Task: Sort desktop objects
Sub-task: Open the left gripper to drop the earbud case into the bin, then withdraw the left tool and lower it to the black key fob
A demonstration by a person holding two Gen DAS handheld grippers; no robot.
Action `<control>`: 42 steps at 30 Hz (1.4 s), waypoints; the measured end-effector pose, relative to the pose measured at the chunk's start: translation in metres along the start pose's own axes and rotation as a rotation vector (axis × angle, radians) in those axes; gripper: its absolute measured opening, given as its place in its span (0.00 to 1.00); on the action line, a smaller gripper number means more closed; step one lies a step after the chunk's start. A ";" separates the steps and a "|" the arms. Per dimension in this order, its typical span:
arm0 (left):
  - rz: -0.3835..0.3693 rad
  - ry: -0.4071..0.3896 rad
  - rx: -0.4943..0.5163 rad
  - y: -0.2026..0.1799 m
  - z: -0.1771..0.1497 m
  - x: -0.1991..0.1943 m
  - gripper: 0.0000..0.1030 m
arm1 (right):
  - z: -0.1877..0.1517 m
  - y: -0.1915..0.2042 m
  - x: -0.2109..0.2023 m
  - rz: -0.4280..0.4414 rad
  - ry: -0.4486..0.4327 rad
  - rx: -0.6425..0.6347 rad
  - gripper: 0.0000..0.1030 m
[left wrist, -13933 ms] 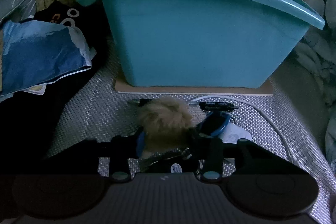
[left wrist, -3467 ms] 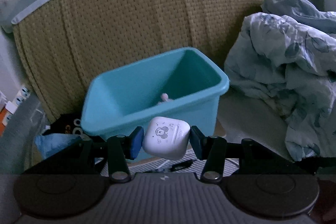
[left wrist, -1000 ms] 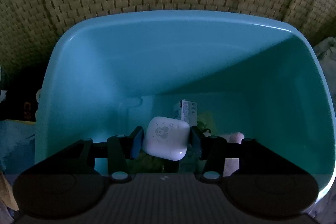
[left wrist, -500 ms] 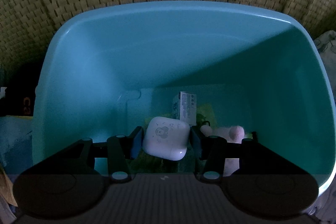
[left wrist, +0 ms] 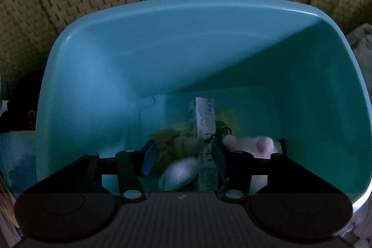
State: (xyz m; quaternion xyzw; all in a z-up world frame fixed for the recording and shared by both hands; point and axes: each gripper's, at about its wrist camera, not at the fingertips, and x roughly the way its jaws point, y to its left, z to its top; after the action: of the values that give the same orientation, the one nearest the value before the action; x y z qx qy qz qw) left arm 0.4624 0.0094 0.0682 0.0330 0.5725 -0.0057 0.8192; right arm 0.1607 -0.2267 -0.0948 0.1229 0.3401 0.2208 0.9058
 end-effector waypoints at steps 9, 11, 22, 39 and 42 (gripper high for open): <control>0.020 -0.083 -0.011 -0.003 0.001 -0.032 0.55 | -0.001 0.002 0.001 0.000 0.001 0.001 0.59; 0.028 -0.113 -0.014 -0.003 -0.001 -0.045 0.55 | -0.001 0.002 0.001 0.001 0.002 0.002 0.59; -0.019 -0.371 0.068 -0.019 -0.049 -0.107 0.55 | -0.002 -0.002 0.002 0.008 0.002 0.030 0.59; -0.039 -0.435 0.062 -0.017 -0.241 -0.096 0.55 | -0.009 -0.001 0.009 0.040 0.007 0.048 0.59; -0.024 -0.392 0.018 -0.008 -0.258 -0.071 0.55 | -0.011 0.000 0.010 0.032 0.009 0.045 0.59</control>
State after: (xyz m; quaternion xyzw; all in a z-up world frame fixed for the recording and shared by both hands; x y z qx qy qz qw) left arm 0.1954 0.0150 0.0459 0.0317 0.4021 -0.0270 0.9146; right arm 0.1603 -0.2216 -0.1086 0.1478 0.3470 0.2278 0.8977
